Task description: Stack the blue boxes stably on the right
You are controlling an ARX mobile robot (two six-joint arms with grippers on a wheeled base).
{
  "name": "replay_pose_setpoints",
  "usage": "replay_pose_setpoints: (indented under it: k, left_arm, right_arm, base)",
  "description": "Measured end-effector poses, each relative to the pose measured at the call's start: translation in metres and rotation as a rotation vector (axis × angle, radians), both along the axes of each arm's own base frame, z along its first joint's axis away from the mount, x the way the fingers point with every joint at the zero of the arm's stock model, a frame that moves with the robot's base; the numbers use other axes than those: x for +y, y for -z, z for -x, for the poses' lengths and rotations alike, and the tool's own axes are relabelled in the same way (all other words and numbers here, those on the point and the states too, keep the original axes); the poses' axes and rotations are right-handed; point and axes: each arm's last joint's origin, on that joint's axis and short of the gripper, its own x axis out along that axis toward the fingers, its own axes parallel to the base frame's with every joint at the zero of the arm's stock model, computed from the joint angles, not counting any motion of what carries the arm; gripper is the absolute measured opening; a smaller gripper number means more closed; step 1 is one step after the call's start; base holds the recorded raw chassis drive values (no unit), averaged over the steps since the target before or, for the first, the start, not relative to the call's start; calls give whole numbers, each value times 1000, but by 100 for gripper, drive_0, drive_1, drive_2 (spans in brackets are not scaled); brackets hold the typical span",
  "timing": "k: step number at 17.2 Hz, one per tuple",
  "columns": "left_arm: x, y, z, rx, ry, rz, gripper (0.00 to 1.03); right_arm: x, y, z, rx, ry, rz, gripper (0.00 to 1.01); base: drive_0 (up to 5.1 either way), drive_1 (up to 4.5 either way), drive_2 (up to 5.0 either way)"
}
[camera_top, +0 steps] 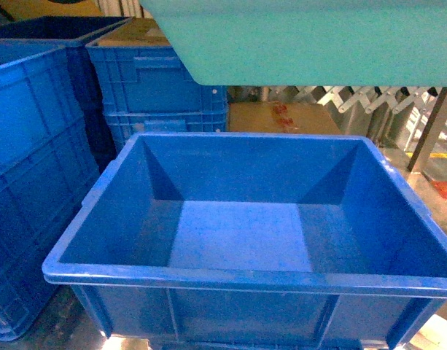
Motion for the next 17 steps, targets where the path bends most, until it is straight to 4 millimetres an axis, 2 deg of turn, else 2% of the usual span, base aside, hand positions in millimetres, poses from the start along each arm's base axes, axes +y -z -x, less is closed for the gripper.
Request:
replay_pose_setpoints:
  k: [10,15,16,17]
  left_arm:
    - [0,-2,1,-14,2,7,2]
    - [0,0,0,-3,0,2,2]
    - [8,5,12,71,-24,-31,2]
    - [16,23,26,204,-39,-85,2]
  right_arm:
    - [0,-3,2,-14,1,1,7]
    - [0,-1,0,-5,1,1,7]
    - [5,10,10,77,-25,1,7]
    - [13,34,21,215,-50,-12,7]
  base:
    - [19,442,-404]
    - [0,0,0]
    - [0,0,0]
    - [0,0,0]
